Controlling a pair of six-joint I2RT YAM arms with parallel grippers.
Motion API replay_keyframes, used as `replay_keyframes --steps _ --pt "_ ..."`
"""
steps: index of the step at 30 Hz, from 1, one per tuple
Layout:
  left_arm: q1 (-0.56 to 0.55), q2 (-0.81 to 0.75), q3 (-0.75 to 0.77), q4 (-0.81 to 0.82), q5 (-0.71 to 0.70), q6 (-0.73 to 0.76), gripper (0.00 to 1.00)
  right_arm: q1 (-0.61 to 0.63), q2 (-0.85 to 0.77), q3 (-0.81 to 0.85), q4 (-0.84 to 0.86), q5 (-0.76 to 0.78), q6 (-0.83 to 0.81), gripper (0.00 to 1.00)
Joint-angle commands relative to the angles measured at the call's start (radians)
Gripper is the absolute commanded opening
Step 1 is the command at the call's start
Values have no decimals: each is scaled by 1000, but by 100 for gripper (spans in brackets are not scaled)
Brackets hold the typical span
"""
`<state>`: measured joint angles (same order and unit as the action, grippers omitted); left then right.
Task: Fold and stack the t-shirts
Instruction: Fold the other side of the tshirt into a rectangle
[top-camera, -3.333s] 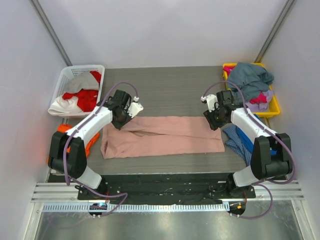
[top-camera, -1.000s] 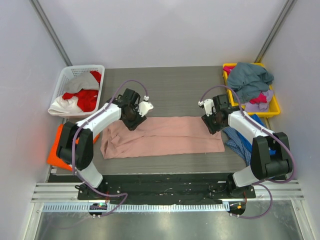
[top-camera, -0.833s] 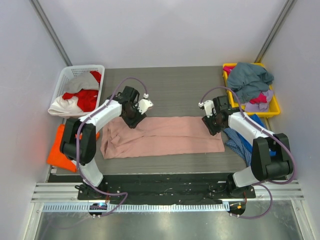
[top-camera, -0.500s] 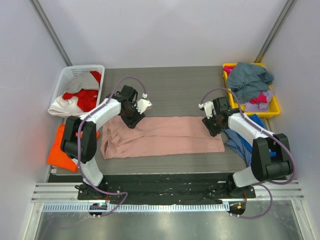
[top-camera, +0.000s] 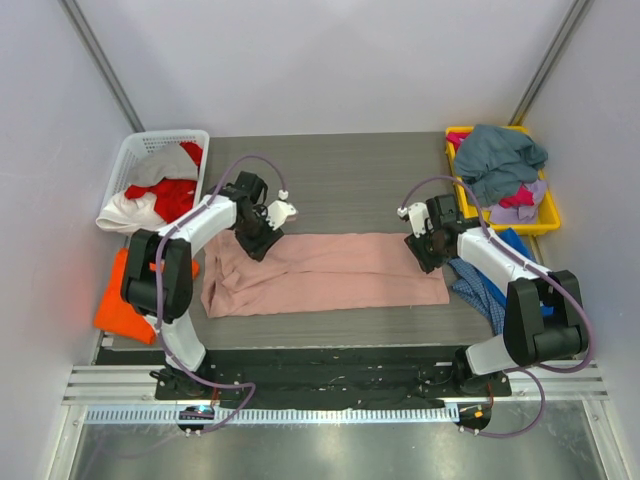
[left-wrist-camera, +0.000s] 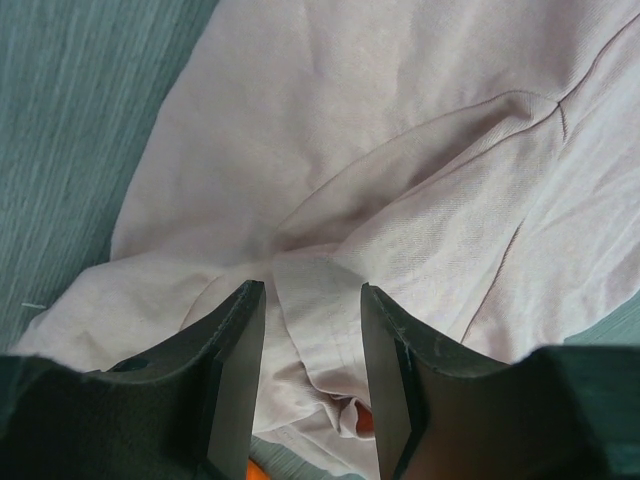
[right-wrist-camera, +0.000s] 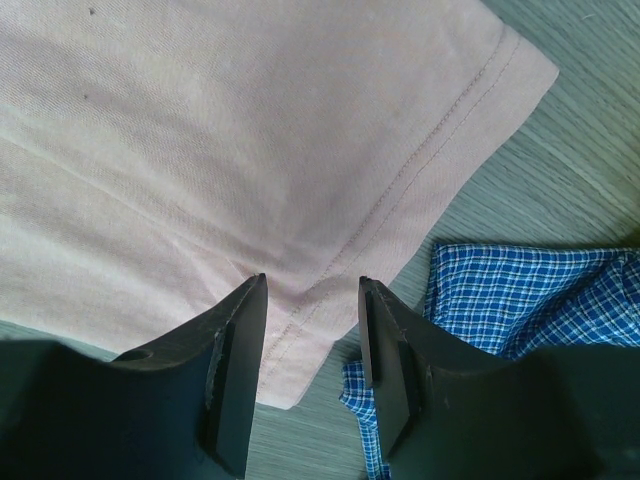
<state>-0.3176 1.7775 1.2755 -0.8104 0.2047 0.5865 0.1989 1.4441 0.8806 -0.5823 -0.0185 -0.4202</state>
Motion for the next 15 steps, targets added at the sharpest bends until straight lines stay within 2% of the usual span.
replay_keyframes --steps 1,11,14,15 --pt "5 26 30 -36 36 26 47 4 -40 -5 21 12 -9 48" --pt "9 49 30 -32 41 29 44 4 -44 -11 21 14 -12 48" --pt "11 40 28 -29 38 29 38 4 -37 -11 21 11 -9 48" --pt "12 39 28 -29 35 29 33 4 -37 -12 21 9 -8 48"
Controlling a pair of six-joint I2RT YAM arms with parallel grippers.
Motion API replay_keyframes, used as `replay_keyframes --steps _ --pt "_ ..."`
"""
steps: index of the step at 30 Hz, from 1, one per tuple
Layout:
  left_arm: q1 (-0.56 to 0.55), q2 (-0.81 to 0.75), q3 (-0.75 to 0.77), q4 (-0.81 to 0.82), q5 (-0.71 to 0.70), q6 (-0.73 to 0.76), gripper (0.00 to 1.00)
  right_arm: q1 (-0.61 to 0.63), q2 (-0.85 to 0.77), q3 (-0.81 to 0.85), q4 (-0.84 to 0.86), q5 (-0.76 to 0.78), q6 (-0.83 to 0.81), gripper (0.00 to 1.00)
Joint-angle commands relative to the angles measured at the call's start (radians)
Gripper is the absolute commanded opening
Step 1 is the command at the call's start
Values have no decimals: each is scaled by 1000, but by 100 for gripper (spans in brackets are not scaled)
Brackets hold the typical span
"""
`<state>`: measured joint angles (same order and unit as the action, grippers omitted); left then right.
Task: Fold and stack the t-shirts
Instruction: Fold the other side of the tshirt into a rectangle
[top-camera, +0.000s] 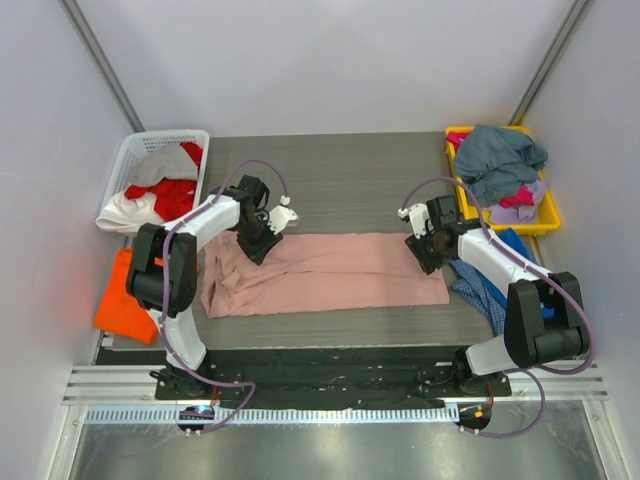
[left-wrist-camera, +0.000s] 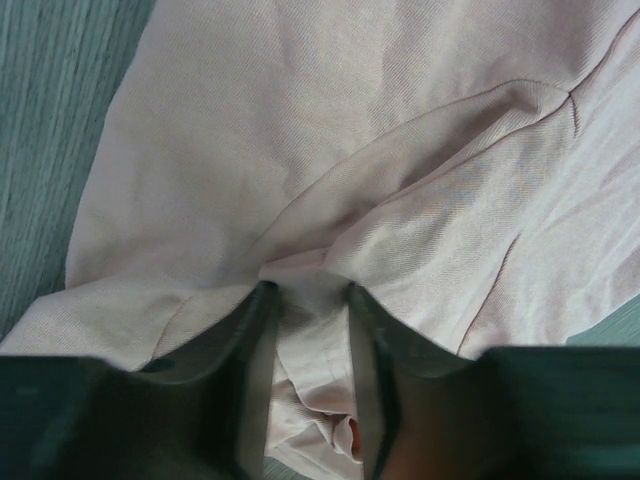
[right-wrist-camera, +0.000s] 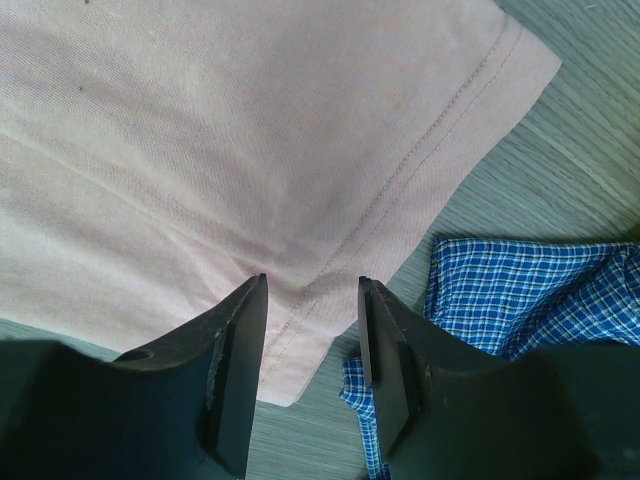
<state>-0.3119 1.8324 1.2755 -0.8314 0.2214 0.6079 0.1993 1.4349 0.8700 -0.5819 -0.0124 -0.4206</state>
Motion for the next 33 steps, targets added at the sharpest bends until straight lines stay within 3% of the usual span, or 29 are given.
replay_keyframes --steps 1,5,8,22,33 --pt "5 -18 30 -9 19 7 30 5 -28 -2 21 2 -9 48" --pt "5 -24 28 -15 18 4 13 5 -27 -2 21 2 -7 48" --pt "5 -33 27 -21 16 0 10 3 -28 -2 21 3 -9 48" --pt "-1 -217 -30 -74 1 -36 15 5 -22 1 19 -11 2 48" --pt "-107 -350 -133 -118 -7 -89 17 9 -50 9 -2 -1 2 48"
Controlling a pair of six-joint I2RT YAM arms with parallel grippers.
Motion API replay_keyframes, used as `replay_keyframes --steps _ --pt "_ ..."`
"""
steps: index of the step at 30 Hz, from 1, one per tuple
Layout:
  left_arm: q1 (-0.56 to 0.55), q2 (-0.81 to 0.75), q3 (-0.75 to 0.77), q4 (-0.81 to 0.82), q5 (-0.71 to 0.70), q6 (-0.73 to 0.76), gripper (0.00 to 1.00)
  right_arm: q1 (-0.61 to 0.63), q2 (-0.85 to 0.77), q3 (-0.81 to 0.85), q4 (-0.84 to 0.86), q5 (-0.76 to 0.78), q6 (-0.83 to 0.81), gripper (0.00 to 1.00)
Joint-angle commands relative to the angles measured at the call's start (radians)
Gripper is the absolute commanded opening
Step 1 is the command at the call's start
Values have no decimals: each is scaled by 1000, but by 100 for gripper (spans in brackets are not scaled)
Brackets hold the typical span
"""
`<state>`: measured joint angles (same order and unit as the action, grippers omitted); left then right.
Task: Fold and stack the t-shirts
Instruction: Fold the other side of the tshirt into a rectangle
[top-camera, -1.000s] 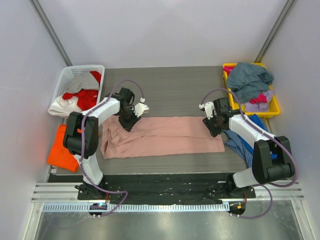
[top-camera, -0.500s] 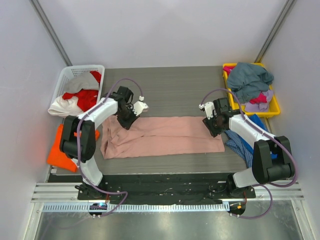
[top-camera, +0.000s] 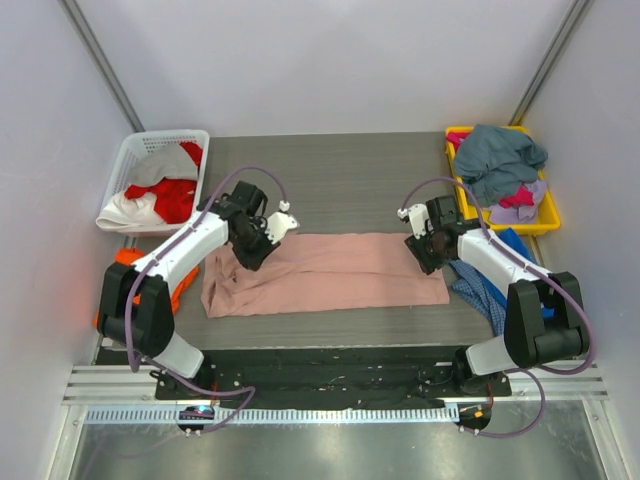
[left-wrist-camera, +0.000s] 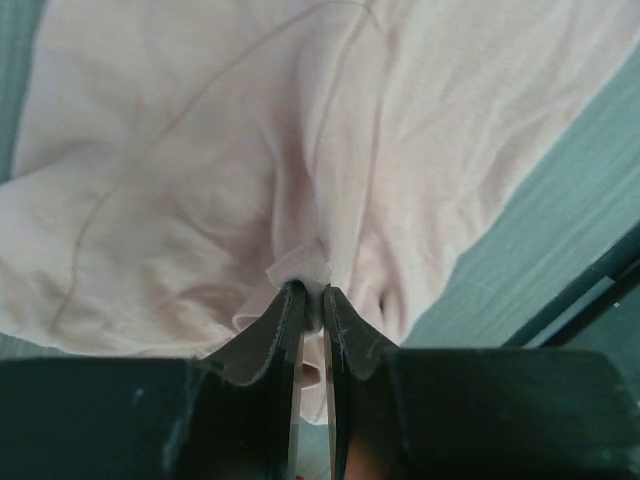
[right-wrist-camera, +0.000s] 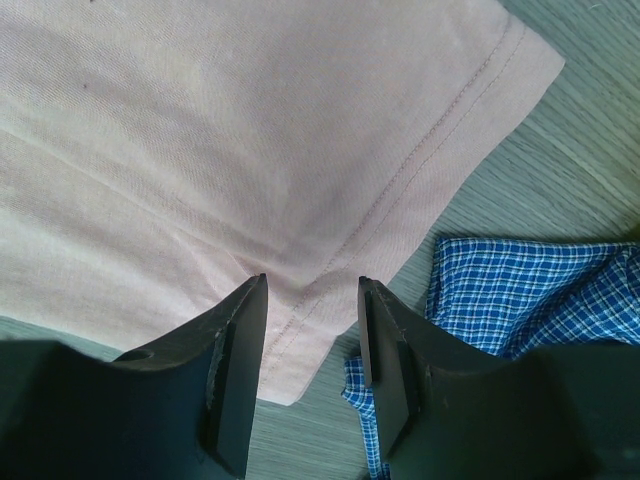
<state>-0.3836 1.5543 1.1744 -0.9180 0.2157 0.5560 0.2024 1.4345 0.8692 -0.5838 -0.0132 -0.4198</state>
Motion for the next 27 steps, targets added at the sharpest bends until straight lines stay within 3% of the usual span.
replay_keyframes --steps 1,20,27 --pt "-55 -80 -36 -39 -2 -51 18 8 -54 10 -1 1 3 48" --pt "-209 -266 -239 -84 -65 -149 18 8 -94 2 -21 5 6 48" --pt "-215 -323 -228 23 -153 -159 19 17 -77 13 -17 2 16 48"
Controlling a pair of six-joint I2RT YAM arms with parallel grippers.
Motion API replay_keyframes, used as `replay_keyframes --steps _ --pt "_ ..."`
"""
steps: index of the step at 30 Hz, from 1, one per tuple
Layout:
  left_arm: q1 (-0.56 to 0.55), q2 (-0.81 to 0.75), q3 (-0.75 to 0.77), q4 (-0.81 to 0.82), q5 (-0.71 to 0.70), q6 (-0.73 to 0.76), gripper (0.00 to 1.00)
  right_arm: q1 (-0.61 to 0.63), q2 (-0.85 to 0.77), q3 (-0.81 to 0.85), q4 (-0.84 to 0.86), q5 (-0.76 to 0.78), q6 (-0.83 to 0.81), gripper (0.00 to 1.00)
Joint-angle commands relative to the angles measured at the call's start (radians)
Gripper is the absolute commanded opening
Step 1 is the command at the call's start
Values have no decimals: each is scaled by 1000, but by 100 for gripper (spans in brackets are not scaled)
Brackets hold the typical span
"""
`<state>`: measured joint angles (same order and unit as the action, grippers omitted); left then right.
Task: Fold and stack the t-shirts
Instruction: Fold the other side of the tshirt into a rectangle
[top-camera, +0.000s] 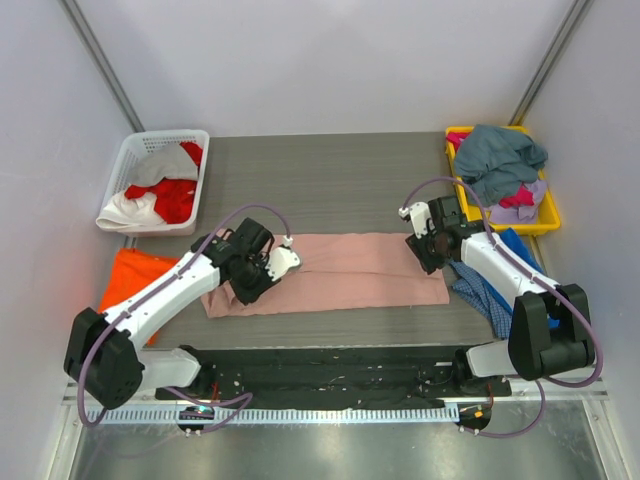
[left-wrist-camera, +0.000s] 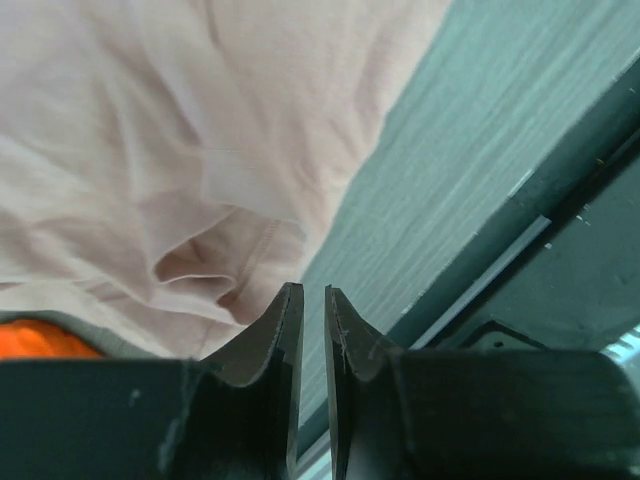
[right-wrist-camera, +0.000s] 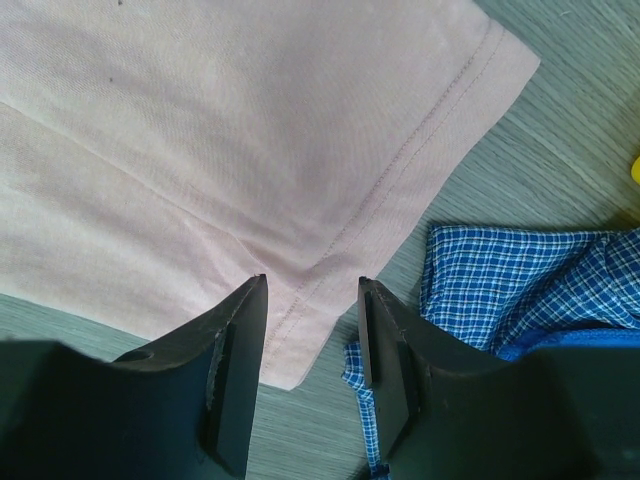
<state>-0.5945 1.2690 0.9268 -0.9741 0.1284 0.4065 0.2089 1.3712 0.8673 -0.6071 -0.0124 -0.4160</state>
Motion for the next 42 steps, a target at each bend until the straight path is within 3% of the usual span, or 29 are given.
replay_keyframes --steps 1,7,12,29,32,36,39,42 --pt "-4 -27 23 87 -70 8 20 11 -12 15 6 3 13 48" --pt "-2 49 21 152 -95 77 32 14 -29 1 1 8 6 49" --pt "5 72 -17 210 -119 130 36 15 -44 -17 -2 45 -4 49" --pt "36 185 -11 272 -70 164 35 14 -77 -31 -16 45 -6 49" --pt "38 197 -6 262 -23 163 29 14 -73 -33 -16 42 -3 49" --pt "39 211 0 259 27 158 10 14 -72 -33 -16 42 -3 49" --pt "39 224 3 256 57 158 1 14 -75 -34 -16 40 0 49" --pt "39 221 20 247 99 152 0 14 -78 -39 -16 43 2 49"
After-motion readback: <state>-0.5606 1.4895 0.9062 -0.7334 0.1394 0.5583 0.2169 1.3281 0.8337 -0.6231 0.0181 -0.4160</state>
